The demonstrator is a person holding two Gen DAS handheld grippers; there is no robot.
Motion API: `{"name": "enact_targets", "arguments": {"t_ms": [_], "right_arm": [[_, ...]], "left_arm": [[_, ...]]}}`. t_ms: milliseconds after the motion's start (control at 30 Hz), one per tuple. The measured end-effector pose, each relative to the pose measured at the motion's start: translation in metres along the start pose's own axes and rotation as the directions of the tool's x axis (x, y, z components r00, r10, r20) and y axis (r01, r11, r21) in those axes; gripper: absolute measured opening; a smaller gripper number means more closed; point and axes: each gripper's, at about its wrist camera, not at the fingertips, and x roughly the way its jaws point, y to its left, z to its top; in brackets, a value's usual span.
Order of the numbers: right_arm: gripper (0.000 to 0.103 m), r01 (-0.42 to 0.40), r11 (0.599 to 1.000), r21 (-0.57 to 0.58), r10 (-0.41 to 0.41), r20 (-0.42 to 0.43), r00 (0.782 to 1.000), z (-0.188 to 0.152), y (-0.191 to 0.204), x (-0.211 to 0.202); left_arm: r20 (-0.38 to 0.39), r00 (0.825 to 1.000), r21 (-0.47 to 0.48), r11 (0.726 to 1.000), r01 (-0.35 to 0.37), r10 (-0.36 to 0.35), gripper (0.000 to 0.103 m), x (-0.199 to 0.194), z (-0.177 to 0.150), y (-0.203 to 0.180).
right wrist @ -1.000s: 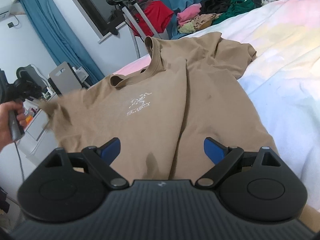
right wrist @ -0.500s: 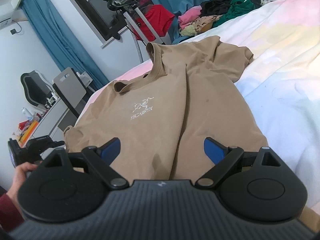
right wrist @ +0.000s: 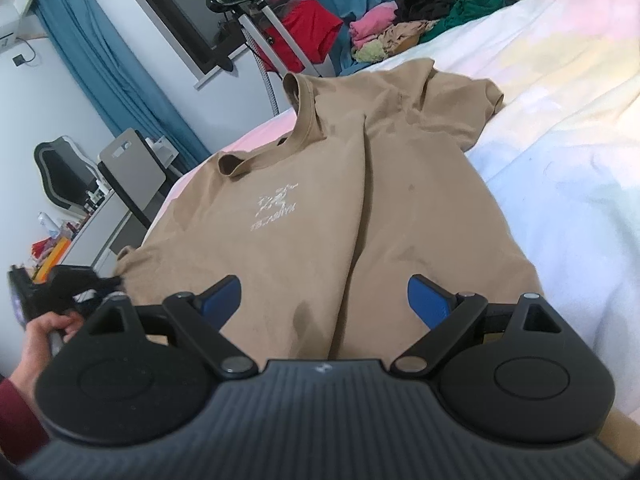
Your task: Fold clothes
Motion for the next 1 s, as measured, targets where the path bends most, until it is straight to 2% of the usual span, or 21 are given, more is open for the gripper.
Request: {"name": "enact_targets", "arguments": {"t_ms": [67, 133, 200, 233, 300, 333, 433, 467, 533, 633, 767, 867, 1000], "right_arm": [[0.092, 0.007, 1.0, -0.015, -0.007, 0.015, 1.0, 0.001, 0.001, -0.002], [0.092, 0.014, 0.999, -0.038, -0.013, 0.031, 0.999, 0.002, 0.003, -0.004], [0.092, 0.022, 0.998, -0.059, -0.019, 0.046, 0.999, 0.003, 0.005, -0.005], [0.092, 0.026, 0.997, -0.068, -0.023, 0.054, 0.998, 0.003, 0.007, -0.006], [0.092, 0.037, 0.996, -0.083, -0.031, 0.067, 0.997, 0.004, 0.008, -0.008], [0.092, 0.04, 0.995, -0.089, -0.034, 0.075, 0.997, 0.005, 0.009, -0.008], [0.092, 0.051, 0.993, -0.107, -0.041, 0.1, 0.994, 0.008, 0.01, -0.01], [0.092, 0.055, 0.992, -0.113, -0.043, 0.108, 0.993, 0.009, 0.011, -0.011], [0.092, 0.062, 0.99, -0.128, -0.046, 0.124, 0.991, 0.01, 0.013, -0.013], [0.092, 0.074, 0.985, -0.156, -0.05, 0.154, 0.987, 0.012, 0.016, -0.021], [0.092, 0.09, 0.977, -0.194, -0.051, 0.198, 0.979, 0.013, 0.019, -0.038], [0.092, 0.092, 0.974, -0.209, -0.044, 0.224, 0.974, 0.014, 0.022, -0.054], [0.092, 0.097, 0.968, -0.232, -0.044, 0.223, 0.974, 0.015, 0.027, -0.068]], "left_arm": [[0.056, 0.997, 0.094, 0.994, -0.059, 0.054, 0.004, -0.005, 0.001, -0.005], [0.054, 0.989, 0.199, 0.969, -0.146, 0.138, 0.005, 0.002, -0.006, -0.016], [0.042, 0.986, 0.253, 0.953, -0.165, 0.16, 0.008, 0.006, -0.014, -0.02], [0.045, 0.986, 0.274, 0.947, -0.166, 0.16, 0.012, 0.004, -0.019, -0.022], [0.066, 0.987, 0.299, 0.94, -0.161, 0.148, 0.031, -0.009, -0.026, -0.027], [0.057, 0.989, 0.308, 0.94, -0.144, 0.133, 0.043, -0.017, -0.028, -0.029], [0.034, 0.996, 0.359, 0.93, -0.084, 0.076, 0.047, -0.051, -0.037, -0.042], [0.035, 0.998, 0.381, 0.922, -0.063, 0.054, 0.055, -0.066, -0.039, -0.047], [0.044, 0.999, 0.422, 0.906, -0.033, 0.016, 0.063, -0.101, -0.046, -0.059], [0.043, 0.998, 0.461, 0.887, 0.022, -0.046, 0.071, -0.155, -0.061, -0.073], [0.035, 0.991, 0.47, 0.877, 0.099, -0.131, 0.082, -0.214, -0.094, -0.086], [0.004, 0.985, 0.472, 0.869, 0.152, -0.175, 0.085, -0.241, -0.125, -0.094], [-0.033, 0.979, 0.499, 0.846, 0.19, -0.2, 0.093, -0.258, -0.16, -0.095]]}}
